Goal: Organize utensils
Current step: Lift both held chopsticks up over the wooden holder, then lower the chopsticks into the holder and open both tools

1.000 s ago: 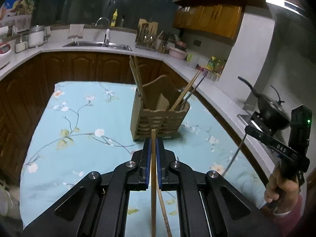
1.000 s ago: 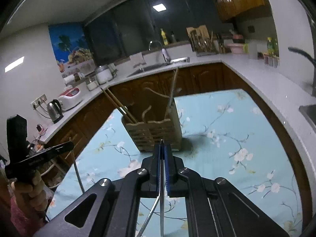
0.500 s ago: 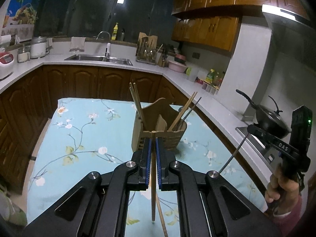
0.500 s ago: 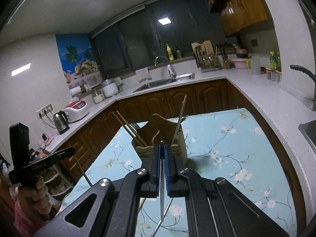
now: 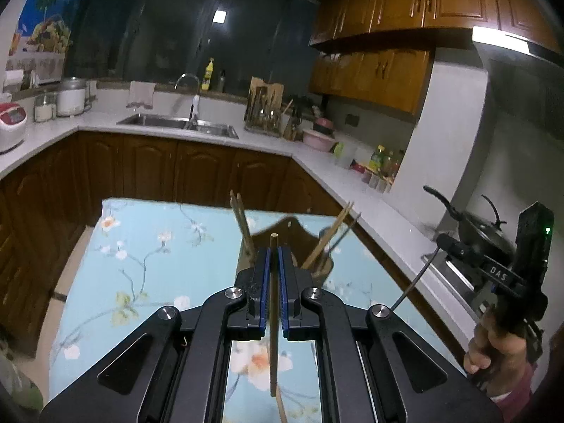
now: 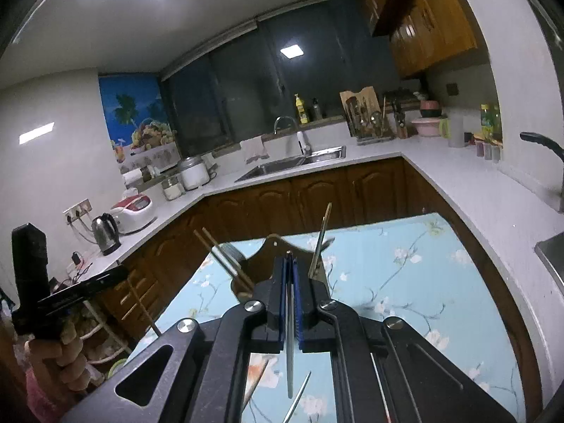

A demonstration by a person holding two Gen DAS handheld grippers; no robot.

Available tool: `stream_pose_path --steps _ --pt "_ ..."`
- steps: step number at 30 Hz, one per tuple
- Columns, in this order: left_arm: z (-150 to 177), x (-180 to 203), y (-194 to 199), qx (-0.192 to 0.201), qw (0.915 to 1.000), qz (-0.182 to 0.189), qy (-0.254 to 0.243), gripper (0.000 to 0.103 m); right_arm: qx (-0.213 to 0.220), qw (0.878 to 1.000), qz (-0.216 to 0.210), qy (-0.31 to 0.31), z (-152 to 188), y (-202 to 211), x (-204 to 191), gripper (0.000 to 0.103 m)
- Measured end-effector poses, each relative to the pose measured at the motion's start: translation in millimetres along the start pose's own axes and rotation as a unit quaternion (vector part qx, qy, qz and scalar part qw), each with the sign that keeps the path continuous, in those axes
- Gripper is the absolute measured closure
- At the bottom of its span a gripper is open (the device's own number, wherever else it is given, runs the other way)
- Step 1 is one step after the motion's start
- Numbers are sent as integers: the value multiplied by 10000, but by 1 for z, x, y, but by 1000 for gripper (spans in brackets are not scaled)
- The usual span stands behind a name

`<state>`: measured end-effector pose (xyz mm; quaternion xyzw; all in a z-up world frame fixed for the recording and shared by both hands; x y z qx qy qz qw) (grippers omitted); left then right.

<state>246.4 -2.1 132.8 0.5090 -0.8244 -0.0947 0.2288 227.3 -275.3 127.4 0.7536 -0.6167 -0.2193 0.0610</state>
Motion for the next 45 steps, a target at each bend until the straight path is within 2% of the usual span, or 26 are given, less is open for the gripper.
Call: stream_pose_path --steps 8,14,20,25,32,41,45 --pt "-48 5 -19 390 9992 -35 -100 99 387 9992 -75 -88 -39 -16 -4 99" --pt "-90 7 -35 836 9965 -61 -48 99 638 9979 -34 -53 -72 -38 -9 99" --pt "-108 2 -59 1110 9936 -227 20 99 755 9971 59 -48 -86 -59 -4 99" --pt "-93 -12 -80 1138 9926 -358 228 99 709 9973 122 -171 -75 -78 5 99" --pt "-51 -32 -91 1137 9909 -408 587 99 520 9980 212 -294 -44 -96 16 99" --pt "-8 -39 -119 534 9956 -488 600 99 -35 9986 281 -445 -13 -128 23 99" --pt "1 -44 -124 432 9957 -550 603 98 -205 9982 316 -458 -6 -135 26 99"
Point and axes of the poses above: each gripper's, at about its wrist camera, not at the fingertips, and y roughly against the way its jaws point, x to its right, z to its underside, the point moved 4 cm from there along -y, roughly the way its jaws point, and after that the axes turned 3 degrees about z, right-handed, at the moved point
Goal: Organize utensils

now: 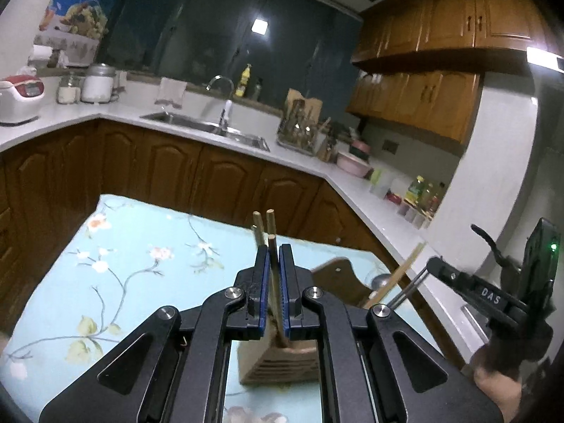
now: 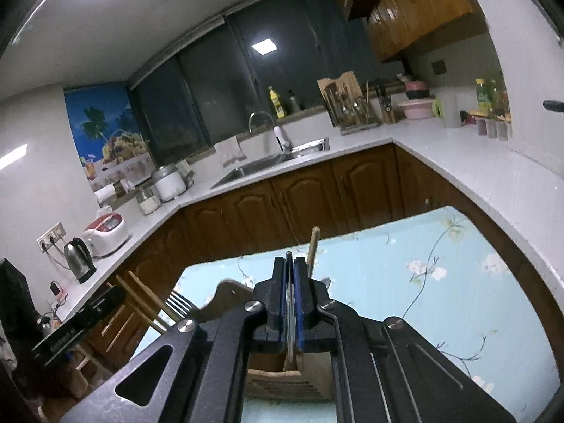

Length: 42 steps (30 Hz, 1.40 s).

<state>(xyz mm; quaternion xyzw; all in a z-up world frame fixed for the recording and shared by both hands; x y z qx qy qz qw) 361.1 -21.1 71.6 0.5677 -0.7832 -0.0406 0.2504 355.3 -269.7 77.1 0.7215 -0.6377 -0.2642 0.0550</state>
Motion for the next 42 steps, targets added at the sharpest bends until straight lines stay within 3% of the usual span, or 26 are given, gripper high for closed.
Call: stream_pose_path --steps 13,17,19,21,23,24,27,28,30,33,42 --pt "-3 -1 -4 -121 9999 17 -27 98 -135 9998 37 -103 1 -4 8 98" --pt "-5 -3 -6 -188 9998 30 44 96 -146 9998 74 -120 1 -5 10 92" --pt "-5 -4 -3 -178 9998 8 67 84 -112 9998 43 -168 0 -2 12 82" --pt "-5 -6 1 -135 9999 -23 104 68 -18 9998 -7 -216 -1 3 13 56" --pt "-5 -8 6 -75 9999 -60 115 61 61 9996 -64 -250 -2 9 13 49" --pt "-5 -9 9 -83 9998 -142 120 49 107 9995 -100 -272 -3 13 13 45" --pt "-2 -12 19 -11 9997 -135 179 38 283 9986 -271 -352 -3 27 12 25" --pt "0 -14 23 -23 9996 -191 195 27 324 9985 -289 -333 -3 32 11 23" --pt "4 -17 31 19 9993 -295 240 16 380 9983 -336 -276 0 39 8 11" --pt "11 -22 46 62 9987 -430 249 9 403 9981 -406 -242 9 49 5 8" --pt "28 -33 89 118 9979 -554 310 6 429 9976 -527 -154 36 80 1 5"
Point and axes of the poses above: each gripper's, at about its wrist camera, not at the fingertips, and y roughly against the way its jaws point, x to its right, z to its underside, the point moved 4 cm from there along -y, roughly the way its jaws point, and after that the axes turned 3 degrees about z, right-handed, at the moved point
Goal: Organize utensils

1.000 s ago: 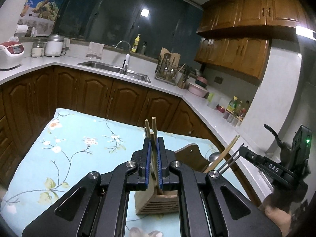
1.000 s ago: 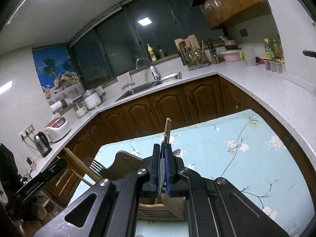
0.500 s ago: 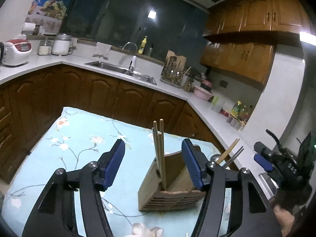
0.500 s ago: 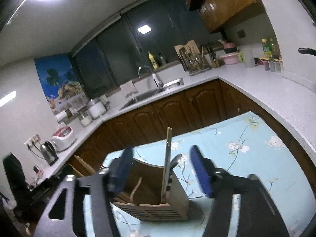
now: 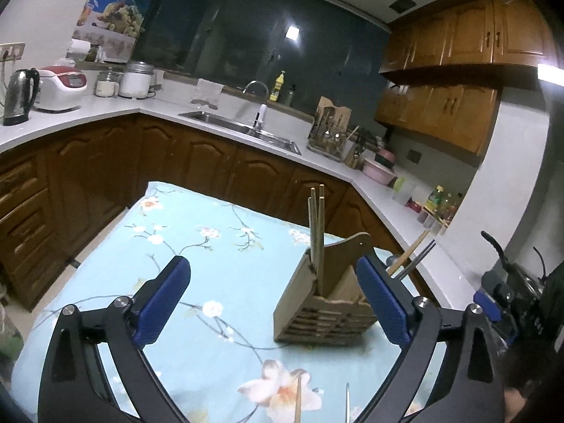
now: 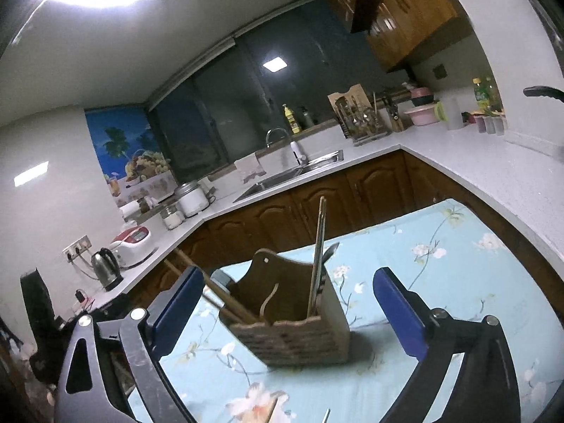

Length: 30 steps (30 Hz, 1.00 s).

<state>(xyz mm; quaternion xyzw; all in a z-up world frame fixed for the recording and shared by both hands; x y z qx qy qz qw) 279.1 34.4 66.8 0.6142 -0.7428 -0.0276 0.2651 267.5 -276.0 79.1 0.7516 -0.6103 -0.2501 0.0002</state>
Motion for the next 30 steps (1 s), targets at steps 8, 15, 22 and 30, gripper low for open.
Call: stream_pose_path --steps 8,15,22,30 --pt "14 7 35 23 9999 41 -115 5 13 9996 -39 292 14 33 -12 4" --pt "20 18 71 171 9994 170 -251 5 163 9982 -6 572 20 65 -22 4" --pt "0 50 127 749 9930 227 -890 0 826 9921 -83 942 -14 125 -48 0" --pt "75 40 139 752 9924 -75 -966 0 1032 9874 262 1169 44 158 -49 0"
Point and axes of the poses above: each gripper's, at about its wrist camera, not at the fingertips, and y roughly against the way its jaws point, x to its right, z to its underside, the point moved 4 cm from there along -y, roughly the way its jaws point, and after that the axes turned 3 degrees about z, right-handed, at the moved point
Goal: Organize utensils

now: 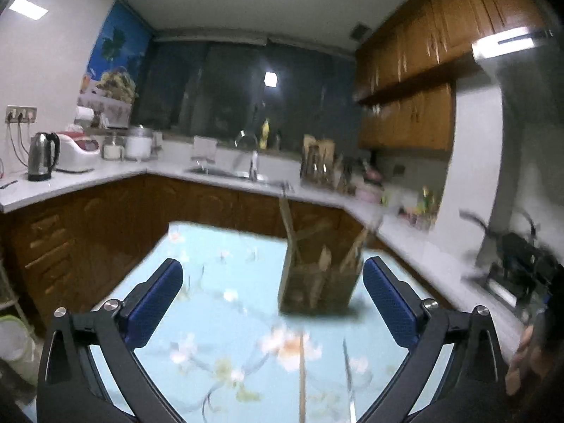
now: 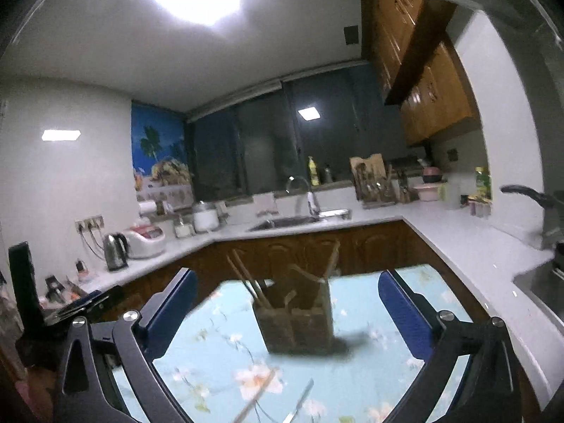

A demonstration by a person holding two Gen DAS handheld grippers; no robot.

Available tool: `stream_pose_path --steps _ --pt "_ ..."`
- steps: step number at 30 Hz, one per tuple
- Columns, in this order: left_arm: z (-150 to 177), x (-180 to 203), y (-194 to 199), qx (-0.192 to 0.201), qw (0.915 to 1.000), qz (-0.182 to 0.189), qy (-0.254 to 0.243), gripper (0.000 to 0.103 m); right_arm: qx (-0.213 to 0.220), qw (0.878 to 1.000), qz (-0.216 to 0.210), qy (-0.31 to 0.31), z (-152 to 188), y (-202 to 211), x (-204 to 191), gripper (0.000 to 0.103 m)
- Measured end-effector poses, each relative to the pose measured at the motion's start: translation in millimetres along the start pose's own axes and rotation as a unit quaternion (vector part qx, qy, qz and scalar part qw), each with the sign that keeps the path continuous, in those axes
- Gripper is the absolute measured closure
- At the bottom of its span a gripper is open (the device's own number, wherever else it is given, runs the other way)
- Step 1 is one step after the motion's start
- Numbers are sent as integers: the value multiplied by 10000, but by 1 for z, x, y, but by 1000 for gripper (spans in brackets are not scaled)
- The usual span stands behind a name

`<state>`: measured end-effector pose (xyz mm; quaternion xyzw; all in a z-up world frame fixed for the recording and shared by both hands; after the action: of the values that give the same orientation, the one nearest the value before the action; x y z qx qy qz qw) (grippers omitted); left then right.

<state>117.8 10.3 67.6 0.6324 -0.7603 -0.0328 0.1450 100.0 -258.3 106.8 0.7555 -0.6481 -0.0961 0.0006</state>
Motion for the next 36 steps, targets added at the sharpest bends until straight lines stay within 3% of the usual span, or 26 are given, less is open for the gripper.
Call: stream_pose_path --steps 3,7,12,24,36 --pt "37 -2 -8 -436 9990 -32 -134 0 -107 9998 139 98 35 3 -3 0" --pt "66 -10 -2 -354 9991 -209 -90 0 -289 9984 424 239 77 6 -5 0" --pt "83 -11 -1 -375 9987 -263 -218 0 -278 9976 471 417 102 17 -11 0" --pt "113 -13 -5 -669 9963 -399 -361 0 -490 9959 658 389 126 16 0 0" --pt "117 -12 -6 -708 9954 -431 -486 0 -478 9955 754 332 133 16 10 0"
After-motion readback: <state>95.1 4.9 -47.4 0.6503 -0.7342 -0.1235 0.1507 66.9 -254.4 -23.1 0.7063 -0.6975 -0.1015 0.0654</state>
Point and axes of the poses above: each gripper's, at about its wrist camera, not at the fingertips, and y roughly against the way its jaws point, x to its right, z to its underside, the point moved 4 cm from there along -y, roughly the way its jaws point, and after that the axes turned 3 degrees about z, right-handed, at the moved point
